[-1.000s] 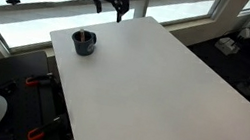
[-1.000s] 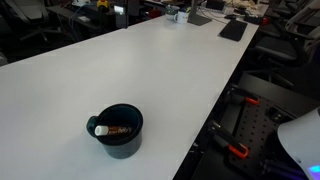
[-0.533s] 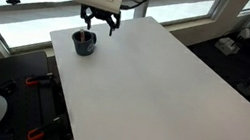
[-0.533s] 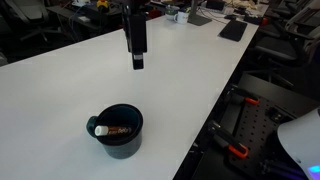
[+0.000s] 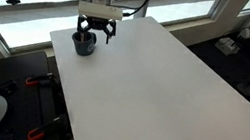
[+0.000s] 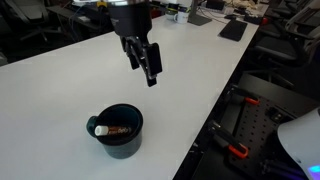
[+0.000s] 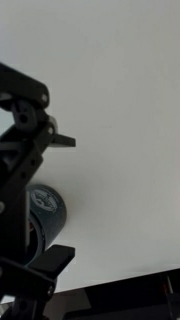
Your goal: Take the red marker out of the mug.
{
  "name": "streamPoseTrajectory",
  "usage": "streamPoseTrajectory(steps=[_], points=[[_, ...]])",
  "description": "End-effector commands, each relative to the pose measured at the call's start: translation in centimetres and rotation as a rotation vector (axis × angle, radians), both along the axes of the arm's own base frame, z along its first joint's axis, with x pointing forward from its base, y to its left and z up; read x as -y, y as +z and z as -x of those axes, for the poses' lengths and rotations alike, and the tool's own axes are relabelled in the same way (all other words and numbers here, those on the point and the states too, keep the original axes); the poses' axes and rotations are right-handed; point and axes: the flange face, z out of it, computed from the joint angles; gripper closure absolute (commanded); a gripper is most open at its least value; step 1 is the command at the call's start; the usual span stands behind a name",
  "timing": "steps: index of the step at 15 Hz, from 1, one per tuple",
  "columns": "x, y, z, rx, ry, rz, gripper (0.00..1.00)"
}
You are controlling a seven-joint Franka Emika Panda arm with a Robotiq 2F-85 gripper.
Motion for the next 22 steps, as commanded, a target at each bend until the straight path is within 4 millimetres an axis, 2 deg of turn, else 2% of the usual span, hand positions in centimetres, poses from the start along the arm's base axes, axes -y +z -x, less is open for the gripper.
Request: streamPoseTrajectory(steps=[1,6,12,17,22], points=[[-0.4,-0.1,-0.4,0.017,0.003,-0.001,0.00],[-3.0,-1.8,-1.9,0.114,0.231,-0.145,0.00],[-5.7,-3.2,-2.1,0.058,0.405,-0.363,0.00],[-5.6,-3.4,-2.5,-0.007,0.445,-0.424,0.00],[-5.8,-3.5,-2.1,-0.036,0.458,-0.401,0.00]])
